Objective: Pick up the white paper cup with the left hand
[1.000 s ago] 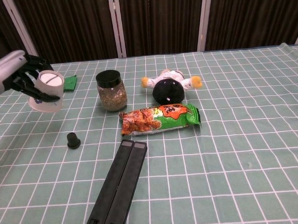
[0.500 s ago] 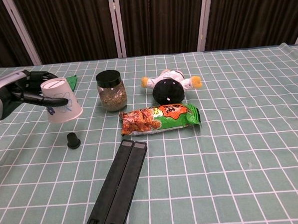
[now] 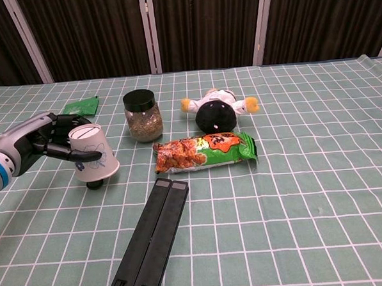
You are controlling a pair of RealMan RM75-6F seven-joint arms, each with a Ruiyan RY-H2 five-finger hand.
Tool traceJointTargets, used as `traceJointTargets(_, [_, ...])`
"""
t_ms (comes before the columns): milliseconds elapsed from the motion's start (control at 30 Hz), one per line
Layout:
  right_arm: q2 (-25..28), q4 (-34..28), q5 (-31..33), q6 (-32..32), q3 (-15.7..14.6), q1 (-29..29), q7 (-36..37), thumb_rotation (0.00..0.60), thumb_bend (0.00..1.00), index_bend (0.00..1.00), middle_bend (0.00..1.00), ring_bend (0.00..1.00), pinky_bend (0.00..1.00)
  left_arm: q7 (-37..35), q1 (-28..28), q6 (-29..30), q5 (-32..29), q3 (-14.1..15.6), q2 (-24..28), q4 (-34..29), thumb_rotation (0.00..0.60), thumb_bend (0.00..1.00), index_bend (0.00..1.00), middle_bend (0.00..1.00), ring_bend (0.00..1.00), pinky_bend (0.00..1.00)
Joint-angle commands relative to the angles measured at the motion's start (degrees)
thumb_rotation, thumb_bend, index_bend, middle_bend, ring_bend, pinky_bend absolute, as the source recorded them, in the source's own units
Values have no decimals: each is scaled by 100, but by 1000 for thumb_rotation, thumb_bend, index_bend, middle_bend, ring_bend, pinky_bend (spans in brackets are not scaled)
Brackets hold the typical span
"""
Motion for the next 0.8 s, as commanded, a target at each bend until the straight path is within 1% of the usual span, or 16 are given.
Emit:
traceJointTargets(33, [1, -4, -3, -1, 0, 1, -1, 600, 0, 0, 0, 0, 0, 24, 14, 11, 4, 44, -17, 48, 600, 49, 455, 435, 385, 429])
traceJointTargets(100, [1, -6, -1, -3, 0, 2, -5, 600, 0, 0, 0, 0, 0, 47, 27, 31, -4, 63, -27, 77, 600, 48, 452, 425, 375, 421])
traceJointTargets(167, [3, -8, 3, -6, 0, 1, -6, 600, 0, 0, 0, 0, 0, 86, 28, 28, 25, 111, -25, 125, 600, 47, 405, 344, 300, 365])
traceJointTargets(200, [4, -9, 4, -7, 0, 1, -7, 600, 0, 0, 0, 0, 0, 95, 24, 12, 46, 137, -18, 140, 600, 48, 333, 252, 207, 292])
traceJointTargets(233, [5, -10, 3, -6, -1, 1, -9, 600, 0, 0, 0, 0, 0, 94, 14, -34, 86, 186, 4, 153, 600, 48, 236, 148, 106, 212])
traceJointTargets(300, [6, -14, -3, -6, -3, 1, -9, 600, 0, 0, 0, 0, 0, 47, -8, -152, 137, 259, 63, 147, 600, 48, 88, 31, 10, 113])
traceJointTargets(333, [6, -16, -5, -6, -3, 1, -9, 600, 0, 0, 0, 0, 0, 1, -17, -208, 150, 283, 95, 135, 600, 48, 34, 4, 0, 76])
traceJointTargets(400, [3, -18, -5, -9, -3, 3, -17, 600, 0, 0, 0, 0, 0, -49, -19, -238, 163, 298, 122, 132, 600, 49, 1, 0, 0, 24])
traceJointTargets(467, [2, -22, 2, -18, -4, 4, -16, 600, 0, 0, 0, 0, 0, -61, -9, -196, 207, 315, 137, 139, 600, 49, 0, 0, 0, 1])
traceJointTargets(600, [12, -34, -10, -1, -2, 0, 1, 600, 0, 0, 0, 0, 0, -160, 56, -33, 337, 332, 292, -38, 600, 50, 0, 0, 0, 0])
traceJointTargets(733, [44, -60, -77, 44, -15, -15, 51, 600, 0, 0, 0, 0, 0, -6, 205, 500, 675, 354, 673, -457, 600, 48, 0, 0, 0, 0])
traceJointTargets(800, [58, -72, -126, 77, -23, -24, 73, 600, 0, 0, 0, 0, 0, 243, 305, 881, 923, 385, 908, -667, 600, 48, 0, 0, 0, 0])
